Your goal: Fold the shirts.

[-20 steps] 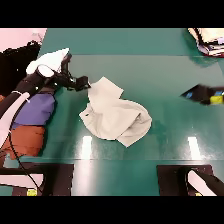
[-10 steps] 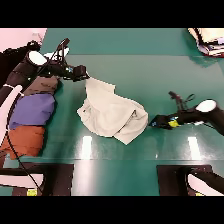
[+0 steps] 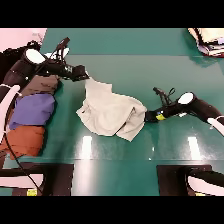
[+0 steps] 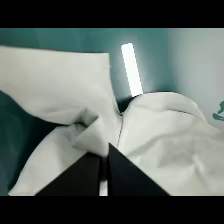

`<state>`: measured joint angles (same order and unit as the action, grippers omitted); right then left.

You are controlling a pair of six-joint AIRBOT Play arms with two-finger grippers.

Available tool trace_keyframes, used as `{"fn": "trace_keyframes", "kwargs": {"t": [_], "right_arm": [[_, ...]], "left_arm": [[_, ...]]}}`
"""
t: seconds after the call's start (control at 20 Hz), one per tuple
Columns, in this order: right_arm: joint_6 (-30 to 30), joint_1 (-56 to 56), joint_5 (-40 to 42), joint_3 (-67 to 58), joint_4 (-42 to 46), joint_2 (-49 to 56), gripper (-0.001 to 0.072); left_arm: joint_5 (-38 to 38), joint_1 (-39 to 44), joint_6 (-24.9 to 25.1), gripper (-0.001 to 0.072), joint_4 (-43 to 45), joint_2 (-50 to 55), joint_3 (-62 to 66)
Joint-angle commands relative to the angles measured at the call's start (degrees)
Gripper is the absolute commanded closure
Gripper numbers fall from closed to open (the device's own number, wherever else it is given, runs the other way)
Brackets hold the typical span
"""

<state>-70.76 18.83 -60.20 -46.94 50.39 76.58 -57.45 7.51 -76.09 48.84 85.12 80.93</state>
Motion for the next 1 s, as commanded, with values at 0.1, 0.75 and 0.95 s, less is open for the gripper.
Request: {"fn": "trace_keyframes", "kwargs": {"t": [0.1, 0.75, 0.95], "right_arm": [[-1.2, -5.7, -3.8, -10.6, 7.0, -9.0, 0.0692], [-1.5, -18.9, -13.4, -45.8, 8.2, -29.9, 0.0692], [-3.5, -20.5, -18.9, -55.3, 8.3, -25.5, 0.0692]], "left_arm": [[0.7, 0.0, -0.1, 0.0685, 5.5, -10.1, 7.9], [-1.7, 0.0, 0.0, 0.0684, 7.7, -35.3, 36.8], [-0.5, 0.0, 0.1, 0.0684, 8.2, -34.7, 36.1]]}}
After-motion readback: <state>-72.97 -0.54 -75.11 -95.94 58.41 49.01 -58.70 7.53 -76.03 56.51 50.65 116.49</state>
